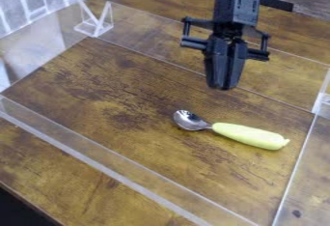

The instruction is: Move the green spoon to the right

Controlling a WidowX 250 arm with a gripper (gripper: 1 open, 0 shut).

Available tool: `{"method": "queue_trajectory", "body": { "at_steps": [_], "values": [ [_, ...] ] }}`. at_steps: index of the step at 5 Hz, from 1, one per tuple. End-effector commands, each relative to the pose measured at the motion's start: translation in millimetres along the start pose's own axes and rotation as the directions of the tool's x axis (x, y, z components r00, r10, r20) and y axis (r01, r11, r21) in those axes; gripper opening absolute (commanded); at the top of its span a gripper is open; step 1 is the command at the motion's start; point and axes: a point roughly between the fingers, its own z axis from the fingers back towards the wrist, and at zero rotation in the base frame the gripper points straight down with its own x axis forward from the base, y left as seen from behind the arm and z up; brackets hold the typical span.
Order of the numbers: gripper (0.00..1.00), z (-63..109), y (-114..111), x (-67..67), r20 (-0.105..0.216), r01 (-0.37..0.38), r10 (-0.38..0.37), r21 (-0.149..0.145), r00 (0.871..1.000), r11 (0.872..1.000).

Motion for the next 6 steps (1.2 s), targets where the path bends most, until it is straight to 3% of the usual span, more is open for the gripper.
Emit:
{"method": "queue_trajectory", "body": {
  "at_steps": [1,2,3,4,6],
  "values": [
    [1.0,14.8,-11.1,30.7,0.008,-0.145,0.147,0.216,0.989,0.966],
    [1.0,9.4,-13.4,29.7,0.096,-0.311,0.296,0.333,0.95,0.89],
    [1.0,2.0,-10.4,15.4,0.191,-0.458,0.417,0.421,0.888,0.783],
    [1.0,-3.0,-4.7,3.5,0.217,-0.504,0.458,0.45,0.862,0.737],
    [1.0,-21.4,-3.1,8.2,0.18,-0.472,0.44,0.438,0.88,0.765]
  ]
}}
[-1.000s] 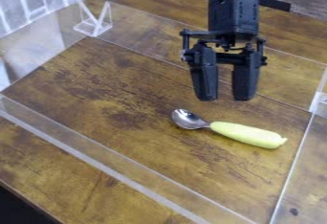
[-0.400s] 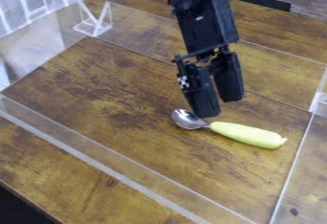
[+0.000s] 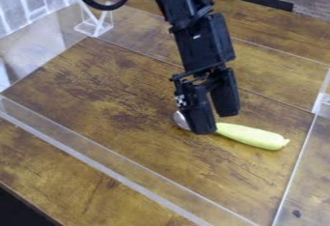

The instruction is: Move the green spoon to the right

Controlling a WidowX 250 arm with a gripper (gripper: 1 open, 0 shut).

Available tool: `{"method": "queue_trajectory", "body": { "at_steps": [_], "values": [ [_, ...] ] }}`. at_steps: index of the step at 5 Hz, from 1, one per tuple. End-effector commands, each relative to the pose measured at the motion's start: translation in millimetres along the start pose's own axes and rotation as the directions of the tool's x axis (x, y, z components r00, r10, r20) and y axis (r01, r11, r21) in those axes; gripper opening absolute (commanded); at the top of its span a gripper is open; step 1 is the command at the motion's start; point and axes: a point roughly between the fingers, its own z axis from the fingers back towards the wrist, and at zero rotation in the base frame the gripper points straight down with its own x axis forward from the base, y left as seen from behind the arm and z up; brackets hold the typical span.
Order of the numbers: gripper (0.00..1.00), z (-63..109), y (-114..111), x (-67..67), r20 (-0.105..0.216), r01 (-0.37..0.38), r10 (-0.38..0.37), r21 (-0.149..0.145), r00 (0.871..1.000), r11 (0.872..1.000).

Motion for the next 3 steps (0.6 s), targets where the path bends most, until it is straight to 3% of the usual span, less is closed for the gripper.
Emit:
{"method": "queue_trajectory", "body": {
  "at_steps": [1,3],
  "values": [
    [1.0,20.5,3.0,6.8,-0.024,0.115,-0.114,0.03,0.993,0.993],
    [1.0,18.8,25.9,-14.5,-0.049,0.206,-0.207,-0.034,0.977,0.978]
  ]
}}
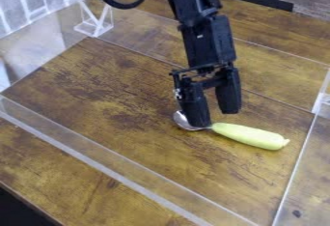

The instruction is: Move the green spoon to the right

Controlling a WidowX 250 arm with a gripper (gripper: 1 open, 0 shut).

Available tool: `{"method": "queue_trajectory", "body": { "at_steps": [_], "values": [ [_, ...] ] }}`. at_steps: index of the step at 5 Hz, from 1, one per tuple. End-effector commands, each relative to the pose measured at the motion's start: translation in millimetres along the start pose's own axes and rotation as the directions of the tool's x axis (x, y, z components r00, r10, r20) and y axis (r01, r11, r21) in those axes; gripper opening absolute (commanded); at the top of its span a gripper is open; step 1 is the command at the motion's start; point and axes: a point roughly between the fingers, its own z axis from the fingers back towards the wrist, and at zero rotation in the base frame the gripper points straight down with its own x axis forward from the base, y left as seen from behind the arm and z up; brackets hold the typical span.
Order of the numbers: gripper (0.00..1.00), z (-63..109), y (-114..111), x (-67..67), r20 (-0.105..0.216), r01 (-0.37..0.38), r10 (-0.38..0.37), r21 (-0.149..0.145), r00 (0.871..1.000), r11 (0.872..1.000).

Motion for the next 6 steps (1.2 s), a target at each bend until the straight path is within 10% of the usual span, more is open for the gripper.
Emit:
{"method": "queue_trajectory", "body": {
  "at_steps": [1,5,6],
  "values": [
    [1.0,32.8,9.9,1.8,-0.014,0.013,-0.012,0.078,1.0,0.997],
    [1.0,16.6,32.9,-13.3,-0.007,-0.044,0.045,0.108,0.999,0.993],
    [0.0,6.6,35.4,-25.7,-0.006,-0.048,0.049,0.104,0.999,0.993]
  ]
}}
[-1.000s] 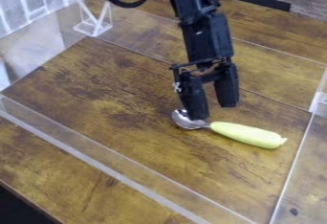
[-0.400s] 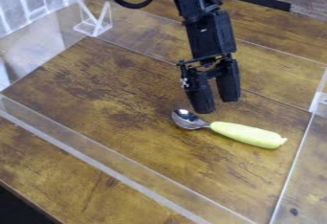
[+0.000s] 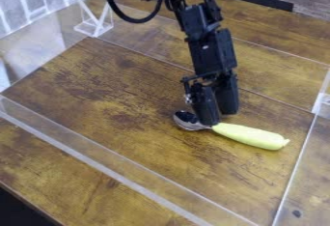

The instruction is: Move the green spoon to the right

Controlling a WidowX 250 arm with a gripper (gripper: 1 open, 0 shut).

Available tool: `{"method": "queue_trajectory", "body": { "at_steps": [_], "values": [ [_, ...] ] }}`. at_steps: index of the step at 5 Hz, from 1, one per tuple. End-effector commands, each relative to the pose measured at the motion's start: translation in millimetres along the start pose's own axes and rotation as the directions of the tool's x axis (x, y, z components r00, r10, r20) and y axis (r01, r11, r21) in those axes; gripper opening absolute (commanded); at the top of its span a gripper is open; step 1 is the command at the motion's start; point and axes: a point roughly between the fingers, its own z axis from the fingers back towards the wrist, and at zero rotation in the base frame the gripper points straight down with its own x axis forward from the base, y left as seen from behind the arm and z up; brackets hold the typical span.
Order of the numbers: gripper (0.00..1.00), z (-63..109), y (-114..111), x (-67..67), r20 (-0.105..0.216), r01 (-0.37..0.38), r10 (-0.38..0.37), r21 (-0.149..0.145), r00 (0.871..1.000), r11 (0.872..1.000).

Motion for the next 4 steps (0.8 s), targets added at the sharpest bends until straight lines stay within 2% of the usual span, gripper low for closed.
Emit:
{"method": "queue_trajectory", "body": {
  "at_steps": [1,2,4],
  "values": [
    [0.0,23.4,1.1,9.1,0.013,-0.033,0.032,0.063,0.999,0.997],
    [0.0,25.5,1.0,15.3,0.037,-0.091,0.089,0.054,0.995,0.994],
    [0.0,40.4,-14.9,24.8,0.071,-0.194,0.193,0.011,0.979,0.981]
  ]
}}
